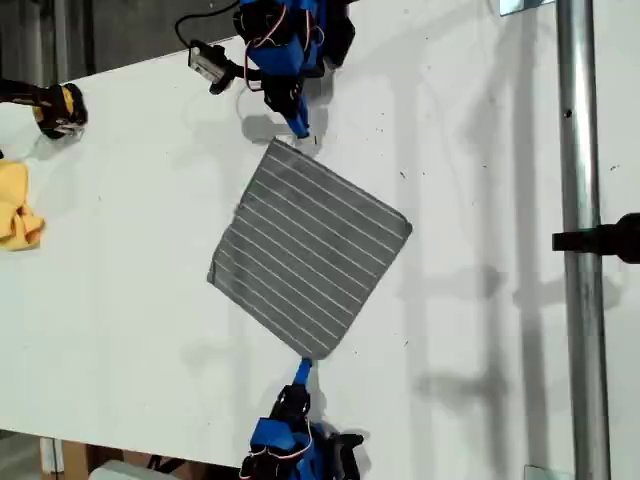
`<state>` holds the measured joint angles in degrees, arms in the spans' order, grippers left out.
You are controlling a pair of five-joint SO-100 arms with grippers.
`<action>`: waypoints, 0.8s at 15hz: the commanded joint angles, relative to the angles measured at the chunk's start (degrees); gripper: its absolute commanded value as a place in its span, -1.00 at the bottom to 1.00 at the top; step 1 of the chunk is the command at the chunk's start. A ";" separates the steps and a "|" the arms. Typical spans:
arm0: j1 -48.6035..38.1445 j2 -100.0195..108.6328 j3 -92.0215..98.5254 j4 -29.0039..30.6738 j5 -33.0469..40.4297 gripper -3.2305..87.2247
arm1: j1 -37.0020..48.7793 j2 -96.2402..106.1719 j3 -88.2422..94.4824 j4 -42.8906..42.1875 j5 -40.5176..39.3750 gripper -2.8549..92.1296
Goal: Grasp corners of a towel and fold twice.
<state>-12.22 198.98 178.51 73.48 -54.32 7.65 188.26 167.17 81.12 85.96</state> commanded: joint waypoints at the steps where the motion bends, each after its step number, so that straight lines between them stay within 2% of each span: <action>1: 9.67 0.18 0.26 0.35 -43.24 -0.96 | -18.02 0.35 -3.34 -3.69 -0.53 -0.94; 9: 9.23 0.18 0.26 0.35 -42.80 -0.96 | -17.23 0.35 -3.78 -4.13 0.00 -0.94; 12: 9.58 0.18 0.26 0.35 -43.33 -0.96 | -16.44 -0.35 -9.49 -8.09 -0.53 -0.94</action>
<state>-3.34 198.98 178.51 73.48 -96.77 -9.14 188.26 163.48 74.79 85.96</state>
